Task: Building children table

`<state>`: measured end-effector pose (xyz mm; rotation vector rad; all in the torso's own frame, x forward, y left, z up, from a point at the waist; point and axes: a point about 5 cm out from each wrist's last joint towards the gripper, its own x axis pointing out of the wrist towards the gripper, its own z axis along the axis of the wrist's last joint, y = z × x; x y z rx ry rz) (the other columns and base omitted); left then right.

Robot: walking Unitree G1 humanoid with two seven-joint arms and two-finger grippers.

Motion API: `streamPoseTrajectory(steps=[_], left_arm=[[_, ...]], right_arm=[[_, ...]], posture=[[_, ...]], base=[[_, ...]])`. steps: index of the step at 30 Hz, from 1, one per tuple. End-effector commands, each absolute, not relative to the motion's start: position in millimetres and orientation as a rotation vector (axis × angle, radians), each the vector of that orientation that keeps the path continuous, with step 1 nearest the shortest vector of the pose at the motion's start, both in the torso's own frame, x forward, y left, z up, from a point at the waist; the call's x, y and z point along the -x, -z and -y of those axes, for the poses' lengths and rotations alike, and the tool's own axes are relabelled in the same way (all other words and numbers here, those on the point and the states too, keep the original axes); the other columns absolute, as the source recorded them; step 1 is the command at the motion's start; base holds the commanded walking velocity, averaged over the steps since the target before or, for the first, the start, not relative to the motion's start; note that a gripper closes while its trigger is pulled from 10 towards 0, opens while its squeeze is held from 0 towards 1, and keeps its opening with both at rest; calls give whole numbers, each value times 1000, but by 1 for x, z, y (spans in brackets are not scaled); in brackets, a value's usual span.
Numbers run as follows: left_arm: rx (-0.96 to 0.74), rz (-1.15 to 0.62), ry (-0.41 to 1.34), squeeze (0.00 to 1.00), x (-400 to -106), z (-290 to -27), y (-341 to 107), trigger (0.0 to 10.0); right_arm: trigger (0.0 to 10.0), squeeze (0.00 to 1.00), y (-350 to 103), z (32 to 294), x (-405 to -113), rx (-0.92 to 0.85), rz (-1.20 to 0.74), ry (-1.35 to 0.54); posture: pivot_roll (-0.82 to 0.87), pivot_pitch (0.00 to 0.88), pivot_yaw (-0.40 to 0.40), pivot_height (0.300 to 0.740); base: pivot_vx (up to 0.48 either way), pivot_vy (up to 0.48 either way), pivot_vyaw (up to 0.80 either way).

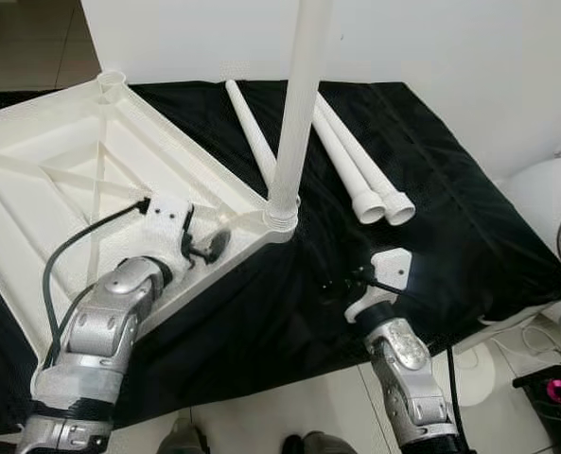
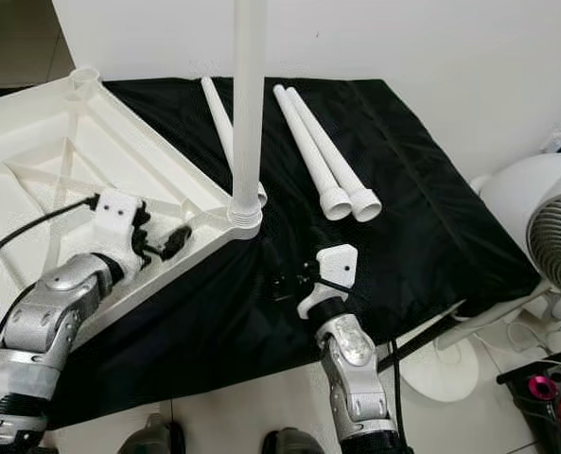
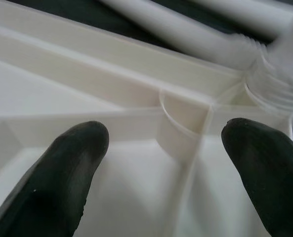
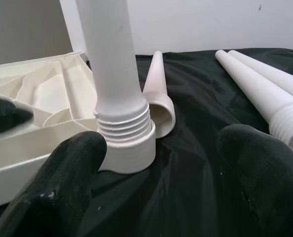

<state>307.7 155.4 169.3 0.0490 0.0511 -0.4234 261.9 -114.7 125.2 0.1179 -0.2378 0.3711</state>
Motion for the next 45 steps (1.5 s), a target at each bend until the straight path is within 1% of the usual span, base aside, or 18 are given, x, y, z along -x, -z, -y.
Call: streamPoseTrajectory(steps=[1,3,4,5,13,21,22,24,25,33,36,40,42,45], left_arm=[[-48,-30,433,0,-304,-150,-173,10000],[-72,-56,450,0,-302,-148,-170,10000],[-151,-95,433,0,-301,-149,-164,10000],[-162,-107,428,0,-302,-149,-163,10000],[-166,-143,429,0,-302,-148,-161,10000],[-176,-202,408,0,-298,-155,-159,10000],[-159,-204,399,0,-298,-157,-162,10000],[-159,-204,399,0,-298,-157,-162,10000],[-132,-201,404,0,-297,-158,-165,10000],[-154,-209,431,0,-293,-157,-169,10000],[-159,-230,450,0,-290,-154,-169,10000],[-163,-238,455,0,-288,-153,-169,10000],[-143,-268,454,0,-286,-151,-167,10000],[-154,-297,436,0,-286,-151,-165,10000]], right_arm=[[10000,0,-126,115,-262,-116,237,-381],[10000,0,-126,114,-262,-110,236,-381],[10000,0,-125,114,-263,-103,232,-379],[10000,0,-125,114,-263,-103,231,-378],[10000,0,-125,115,-262,-101,230,-371],[10000,0,-125,117,-263,-86,236,-368],[10000,0,-126,117,-264,-77,241,-373],[10000,0,-126,117,-264,-77,241,-373],[10000,0,-126,118,-264,-72,242,-376],[10000,0,-124,119,-263,-52,228,-408],[10000,0,-125,117,-266,-54,222,-427],[10000,0,-125,115,-268,-53,219,-442],[10000,0,-128,112,-274,-52,225,-460],[10000,0,-128,113,-275,-53,229,-440]], posture=[[-7,80,-66,740],[-7,79,-64,740],[-7,80,-61,740],[-7,81,-60,740],[-9,85,-55,740],[-8,77,-41,740],[-12,77,-29,740],[-12,77,-29,740],[-10,79,-28,740],[6,98,-33,740],[31,117,-51,740],[32,119,-51,740],[33,116,-57,740],[38,113,-57,740]], base=[[0,0,0],[0,0,0],[0,0,0],[0,0,0],[0,0,0],[0,0,0],[0,0,0],[0,0,0],[0,0,0],[0,0,0],[0,0,0],[0,0,0],[0,0,0],[0,0,0]])
